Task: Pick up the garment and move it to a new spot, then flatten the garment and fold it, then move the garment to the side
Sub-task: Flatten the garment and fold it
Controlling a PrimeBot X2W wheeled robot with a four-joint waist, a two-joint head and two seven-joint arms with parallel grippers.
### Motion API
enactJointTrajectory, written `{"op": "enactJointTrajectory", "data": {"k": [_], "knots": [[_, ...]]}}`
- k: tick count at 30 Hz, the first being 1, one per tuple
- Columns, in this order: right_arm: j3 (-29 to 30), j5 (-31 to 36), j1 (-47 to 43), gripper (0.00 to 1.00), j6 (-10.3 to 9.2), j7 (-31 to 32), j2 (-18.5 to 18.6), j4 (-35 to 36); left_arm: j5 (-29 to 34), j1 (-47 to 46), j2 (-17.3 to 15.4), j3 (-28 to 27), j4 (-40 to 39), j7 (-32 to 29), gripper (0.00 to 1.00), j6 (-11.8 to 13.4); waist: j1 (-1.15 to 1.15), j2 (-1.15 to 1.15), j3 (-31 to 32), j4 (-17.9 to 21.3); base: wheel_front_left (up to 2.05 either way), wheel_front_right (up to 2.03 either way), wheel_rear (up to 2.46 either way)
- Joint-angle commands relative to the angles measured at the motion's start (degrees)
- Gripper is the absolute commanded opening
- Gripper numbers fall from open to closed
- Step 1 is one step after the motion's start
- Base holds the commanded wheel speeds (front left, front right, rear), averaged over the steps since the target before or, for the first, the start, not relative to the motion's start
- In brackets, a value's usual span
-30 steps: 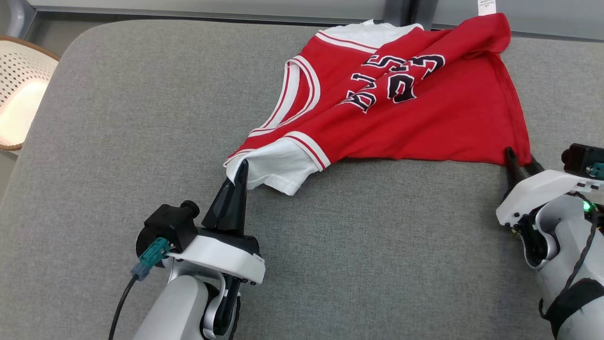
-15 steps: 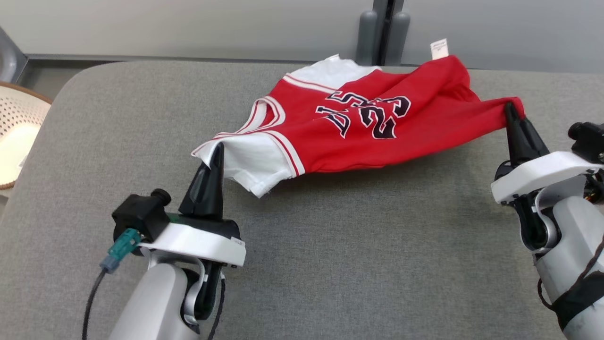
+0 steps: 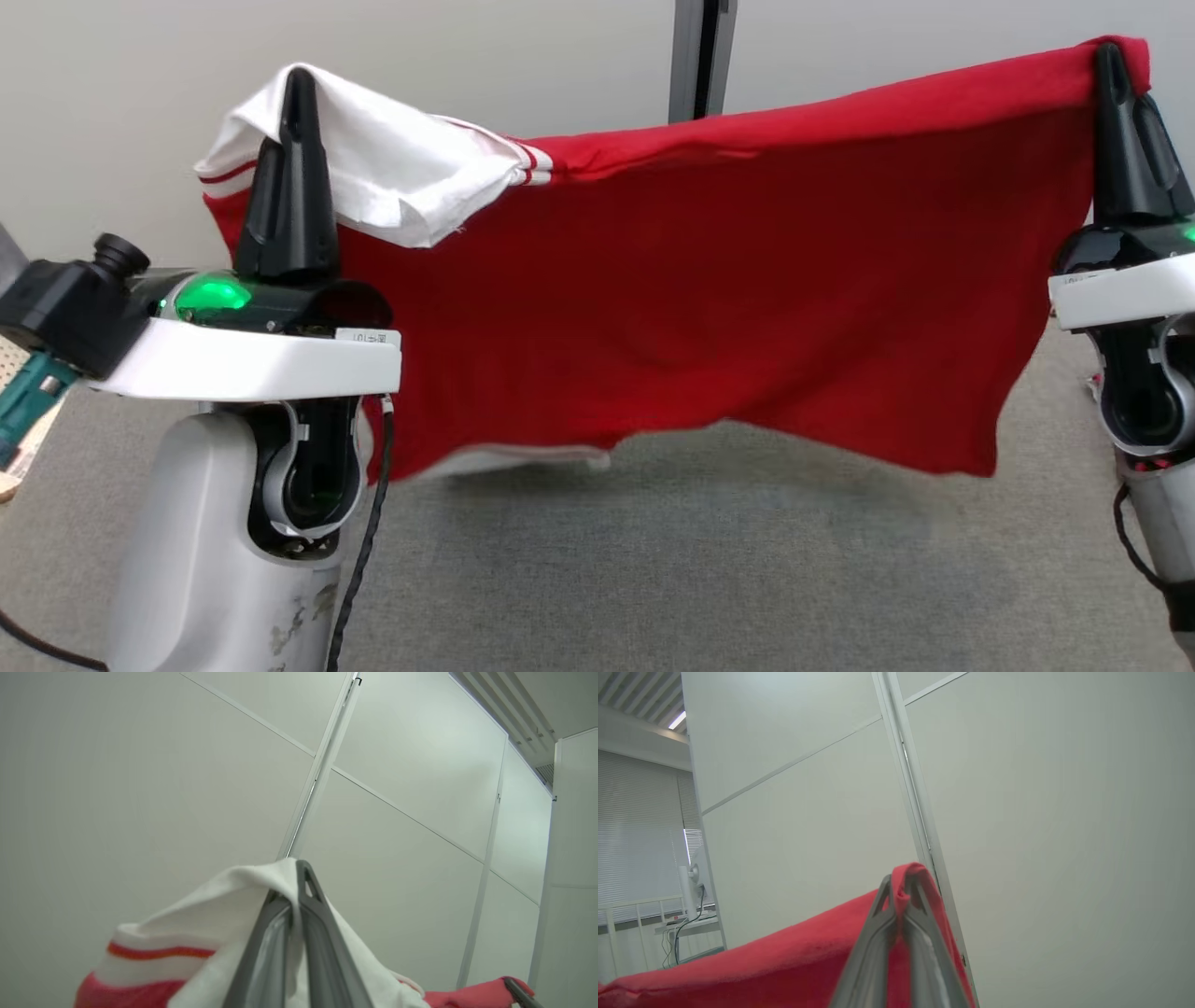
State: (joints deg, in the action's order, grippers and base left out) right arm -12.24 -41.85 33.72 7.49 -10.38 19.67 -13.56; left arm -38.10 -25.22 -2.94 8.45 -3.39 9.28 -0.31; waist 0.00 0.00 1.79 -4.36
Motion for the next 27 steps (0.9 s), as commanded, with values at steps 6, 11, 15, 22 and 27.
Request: {"op": "enactJointTrajectory", "data": {"k": [6,11,15,22,27], "knots": [[4.60,3.44,-1.98,0.00,-0.01,7.86,-0.31,9.90,-5.03,-3.06,-0.15,-2.00,-8.61,-5.93,0.00,4.07,0.00,0.00,-0.79,1.25,0.00,0.00,0.00],[7.32,8.55,2.86,0.00,-0.01,14.29,-1.43,13.95,-5.00,-10.84,-2.32,-2.96,-9.25,-10.36,0.00,5.82,0.00,0.00,-6.18,1.47,0.00,0.00,0.00],[7.57,11.14,11.51,0.00,-0.01,16.69,-1.33,11.41,-6.53,-20.41,-2.79,-3.40,-2.75,-12.76,0.00,5.71,0.00,0.00,-12.07,1.42,0.00,0.00,0.00],[6.55,12.42,31.53,0.00,-0.01,13.31,-4.42,-4.00,-8.99,-39.47,-3.03,-5.93,15.90,-12.27,0.00,4.66,0.00,0.00,-19.90,2.20,0.00,0.00,0.00],[1.51,18.17,42.81,0.00,-0.01,5.20,-3.67,-14.23,-8.49,-50.52,-3.03,-6.88,27.30,-7.14,0.00,2.07,0.00,0.00,-23.26,1.89,0.00,0.00,0.00]]}}
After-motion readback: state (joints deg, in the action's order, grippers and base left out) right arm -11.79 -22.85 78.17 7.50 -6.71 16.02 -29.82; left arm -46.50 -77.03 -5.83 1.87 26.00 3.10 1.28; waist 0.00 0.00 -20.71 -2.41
